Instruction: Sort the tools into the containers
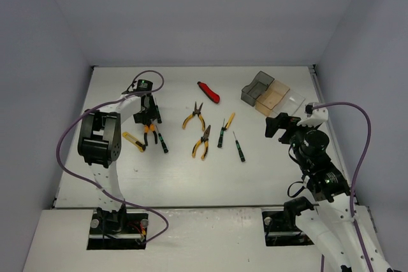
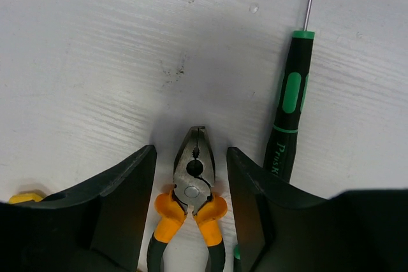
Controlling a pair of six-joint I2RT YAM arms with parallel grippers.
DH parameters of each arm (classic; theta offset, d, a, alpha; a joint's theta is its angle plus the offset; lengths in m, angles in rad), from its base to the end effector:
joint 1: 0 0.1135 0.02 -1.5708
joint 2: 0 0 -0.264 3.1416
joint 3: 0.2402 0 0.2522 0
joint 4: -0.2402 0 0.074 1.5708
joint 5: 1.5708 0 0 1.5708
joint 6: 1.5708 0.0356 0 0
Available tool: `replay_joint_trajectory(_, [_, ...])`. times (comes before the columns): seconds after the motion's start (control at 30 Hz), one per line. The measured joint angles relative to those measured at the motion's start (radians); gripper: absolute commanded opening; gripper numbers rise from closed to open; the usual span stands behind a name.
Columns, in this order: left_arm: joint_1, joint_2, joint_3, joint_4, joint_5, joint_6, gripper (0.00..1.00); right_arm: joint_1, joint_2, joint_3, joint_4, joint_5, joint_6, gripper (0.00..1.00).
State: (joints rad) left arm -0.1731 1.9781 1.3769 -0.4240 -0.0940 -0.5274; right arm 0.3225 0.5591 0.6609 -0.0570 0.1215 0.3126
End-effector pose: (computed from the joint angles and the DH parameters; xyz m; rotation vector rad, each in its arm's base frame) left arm 0.4117 -0.0686 0.1733 -0.4908 2.5480 -0.1345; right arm 0.1370 0.0412 0.3430 0.0902 1.5380 0.4132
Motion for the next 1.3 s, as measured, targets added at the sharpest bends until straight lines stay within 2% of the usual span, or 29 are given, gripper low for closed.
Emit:
replay_joint_trajectory(0.13, [-0.006,0.0,-0.001,0.002,0.0,0.0,0.42,0.0,0.001,0.0,0.0,0.0,0.0,1.0])
replay_joint_trajectory(0.33, [-0.016,0.0,-0.001,0.004,0.0,-0.007,0.31,0.0,0.001,0.0,0.0,-0.001,0.0,1.0])
replay_joint_trajectory(0.5, [-0.022,-0.002,-0.006,0.006,-0.004,-0.012,0.31,0.0,0.002,0.0,0.0,-0.002,0.0,1.0])
replay_joint_trajectory(0.73, [-0.022,-0.008,-0.015,0.005,-0.013,-0.025,0.37,0.0,0.002,0.0,0.0,-0.007,0.0,1.0])
replay_joint_trajectory(0.8, [-0.022,-0.008,-0.015,0.004,-0.013,-0.026,0.34,0.0,0.002,0.0,0.0,-0.008,0.0,1.0])
replay_joint_trajectory(0.93, [-0.022,-0.01,-0.016,0.002,-0.009,-0.03,0.07,0.0,0.003,0.0,0.0,-0.008,0.0,1.0])
replay_joint_trajectory(1.0, [-0.022,-0.01,-0.016,0.0,-0.008,-0.033,0.0,0.0,0.003,0.0,0.0,-0.008,0.0,1.0])
replay_joint_trajectory(1.3, [-0.022,-0.029,-0.019,-0.062,-0.006,-0.04,0.0,0.0,0.032,0.0,-0.012,-0.055,-0.003,1.0])
